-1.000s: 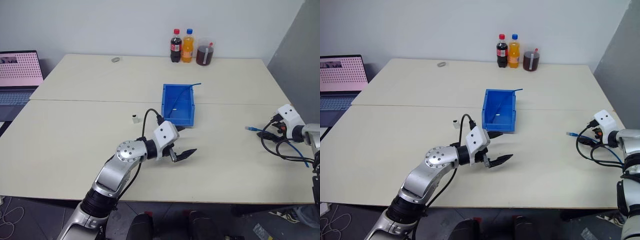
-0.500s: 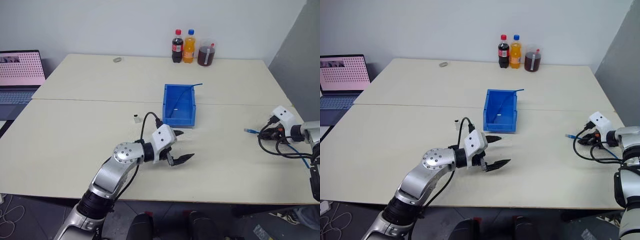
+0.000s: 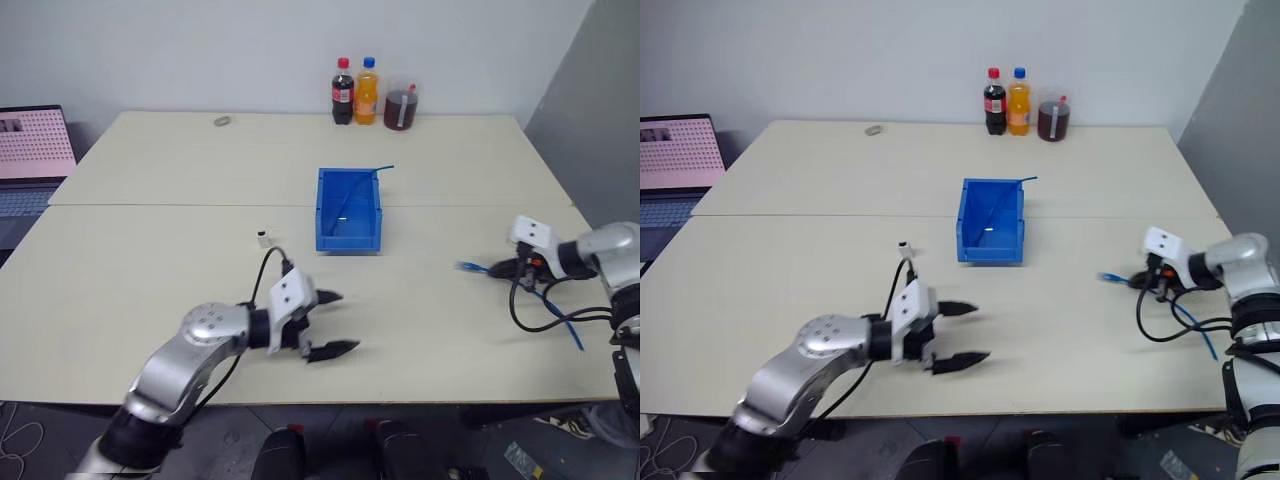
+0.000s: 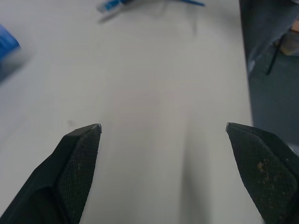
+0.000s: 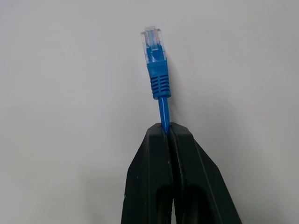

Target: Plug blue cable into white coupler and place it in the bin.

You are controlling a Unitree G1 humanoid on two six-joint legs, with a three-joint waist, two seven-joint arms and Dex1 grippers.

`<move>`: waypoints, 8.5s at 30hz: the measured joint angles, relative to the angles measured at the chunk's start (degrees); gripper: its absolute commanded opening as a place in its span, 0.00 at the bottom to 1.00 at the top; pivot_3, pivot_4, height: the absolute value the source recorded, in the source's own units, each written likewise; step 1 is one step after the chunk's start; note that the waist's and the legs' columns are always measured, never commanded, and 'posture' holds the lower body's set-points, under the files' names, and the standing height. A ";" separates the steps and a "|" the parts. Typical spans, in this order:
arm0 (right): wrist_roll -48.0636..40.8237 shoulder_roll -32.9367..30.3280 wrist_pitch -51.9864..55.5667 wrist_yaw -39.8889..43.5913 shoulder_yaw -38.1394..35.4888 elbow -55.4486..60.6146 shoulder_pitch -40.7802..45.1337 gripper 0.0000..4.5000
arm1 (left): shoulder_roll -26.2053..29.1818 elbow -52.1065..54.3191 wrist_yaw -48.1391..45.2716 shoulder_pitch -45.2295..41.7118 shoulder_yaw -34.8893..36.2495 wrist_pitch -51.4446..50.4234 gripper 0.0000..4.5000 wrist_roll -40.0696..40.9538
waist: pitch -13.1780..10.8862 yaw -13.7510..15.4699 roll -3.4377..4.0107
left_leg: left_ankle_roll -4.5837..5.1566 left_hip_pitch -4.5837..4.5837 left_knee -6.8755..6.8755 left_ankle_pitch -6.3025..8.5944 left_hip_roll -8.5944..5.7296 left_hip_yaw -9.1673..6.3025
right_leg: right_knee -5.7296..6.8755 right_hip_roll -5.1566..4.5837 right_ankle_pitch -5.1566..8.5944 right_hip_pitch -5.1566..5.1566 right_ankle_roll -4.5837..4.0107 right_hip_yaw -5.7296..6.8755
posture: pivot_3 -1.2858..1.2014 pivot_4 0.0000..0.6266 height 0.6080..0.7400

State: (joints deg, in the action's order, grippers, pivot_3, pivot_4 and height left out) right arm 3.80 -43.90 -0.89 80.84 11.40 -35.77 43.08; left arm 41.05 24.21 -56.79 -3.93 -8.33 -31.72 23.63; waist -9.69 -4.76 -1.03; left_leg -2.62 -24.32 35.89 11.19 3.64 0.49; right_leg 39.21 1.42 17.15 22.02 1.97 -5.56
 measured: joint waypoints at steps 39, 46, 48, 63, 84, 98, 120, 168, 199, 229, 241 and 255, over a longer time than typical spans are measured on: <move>-13.77 15.66 47.73 -15.12 1.77 56.18 -20.73 0.86 | -5.79 -32.24 -1.40 -17.13 -2.15 19.14 1.00 -14.00 | -0.19 3.01 -0.26 | -0.03 -0.10 0.16 0.00 -0.07 -0.16 | 0.75 0.01 0.45 0.29 -0.02 0.25 | 0.52 0.24 1.00; -17.73 16.28 55.56 -26.39 -3.34 67.11 -29.50 0.87 | -8.09 -37.04 -3.19 -22.42 -6.01 22.65 0.84 -17.70 | -0.15 2.90 -0.30 | -0.03 -0.04 0.19 -0.01 -0.09 -0.15 | 0.74 0.06 0.43 0.23 0.08 0.14 | 0.52 0.24 1.00; -18.63 16.30 56.39 -28.65 -3.51 68.09 -29.72 0.87 | -8.75 -37.80 -3.85 -23.32 -6.90 23.18 0.73 -18.38 | -0.11 2.89 -0.33 | -0.03 -0.03 0.20 -0.01 -0.09 -0.14 | 0.72 0.06 0.43 0.21 0.10 0.13 | 0.52 0.24 1.00; -22.98 12.13 53.11 -34.69 -3.76 70.67 -33.39 0.87 | -8.60 -39.39 -4.19 -24.99 -9.41 23.81 0.05 -20.87 | 0.18 2.82 -0.46 | -0.02 0.44 0.17 -0.01 -0.04 -0.13 | 0.71 0.09 0.42 -0.10 0.13 0.06 | 0.52 0.24 1.00; -36.70 22.79 46.51 -44.50 -10.54 74.84 -44.53 0.87 | -9.87 -30.23 -12.01 -26.34 0.12 -1.50 0.05 0.84 | 0.09 2.48 -0.54 | -0.02 -0.14 0.15 -0.01 0.02 -0.23 | 0.64 0.18 0.46 0.30 0.09 0.14 | 0.52 0.24 1.00; -48.18 26.89 48.56 -49.80 -13.78 69.12 -37.11 0.87 | -9.80 -24.61 -12.48 -28.01 2.00 -15.59 0.05 11.58 | 0.03 1.85 -0.59 | -0.02 -0.14 0.13 -0.01 0.01 -0.27 | 0.60 0.19 0.47 0.29 0.06 0.16 | 0.52 0.24 1.00; -51.71 27.10 47.78 -44.68 -10.20 59.01 -30.66 0.25 | -9.64 -22.26 -11.44 -28.00 2.00 -18.28 0.05 14.60 | -0.01 1.61 -0.59 | -0.02 -0.15 0.09 -0.01 0.02 -0.27 | 0.54 0.19 0.47 0.30 0.06 0.16 | 0.52 0.24 1.00; -47.62 23.20 42.63 -42.62 -8.43 52.84 -25.67 0.01 | -10.31 -3.82 20.41 -1.16 15.27 -10.39 1.00 5.70 | -0.18 1.74 -0.70 | -0.02 -0.37 -0.02 0.00 -0.02 -0.29 | 0.03 -0.08 0.38 0.28 0.20 0.16 | 0.52 0.24 1.00; -45.34 23.63 41.68 -44.20 -9.56 52.10 -24.76 0.01 | -26.29 -40.28 46.69 -29.03 9.91 3.19 1.00 -17.00 | -0.17 3.04 -0.74 | -0.03 -0.48 0.06 0.00 -0.14 -0.20 | -0.15 -0.06 0.21 0.26 0.40 0.19 | 0.52 0.24 1.00; -44.43 21.86 41.68 -44.42 -9.38 53.63 -26.51 0.01 | -24.15 -43.20 40.55 -27.95 10.20 5.94 0.19 -17.27 | -0.16 2.88 -0.74 | -0.03 -0.48 0.05 0.00 -0.12 -0.19 | -0.13 -0.06 0.15 0.26 0.33 0.19 | 0.52 0.24 1.00; -43.40 14.50 41.69 -42.47 -10.35 64.06 -33.51 0.01 | -10.62 -31.17 0.44 -24.23 -5.49 11.30 0.19 -13.35 | -0.16 2.95 -0.73 | -0.03 -0.47 0.06 0.00 -0.12 -0.18 | -0.14 -0.06 0.21 0.26 0.41 0.21 | 0.52 0.24 1.00; -35.70 11.50 39.42 -41.95 -3.24 65.19 -29.95 0.01 | -11.29 -39.94 -15.47 -31.07 -15.59 22.71 0.18 -19.16 | -0.14 2.94 -0.72 | -0.01 -0.47 0.15 0.00 -0.11 -0.19 | -0.13 -0.01 0.22 0.25 0.44 0.19 | 0.52 0.24 1.00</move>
State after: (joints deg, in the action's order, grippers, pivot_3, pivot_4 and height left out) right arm -31.90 -32.40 38.54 38.89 8.16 29.42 13.13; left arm 29.76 -15.73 -72.26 -35.01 -23.92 -9.00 4.47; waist -9.83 -1.82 -1.75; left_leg -2.64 -24.78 36.03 11.19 3.54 0.29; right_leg 39.08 1.41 17.37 22.26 2.41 -5.37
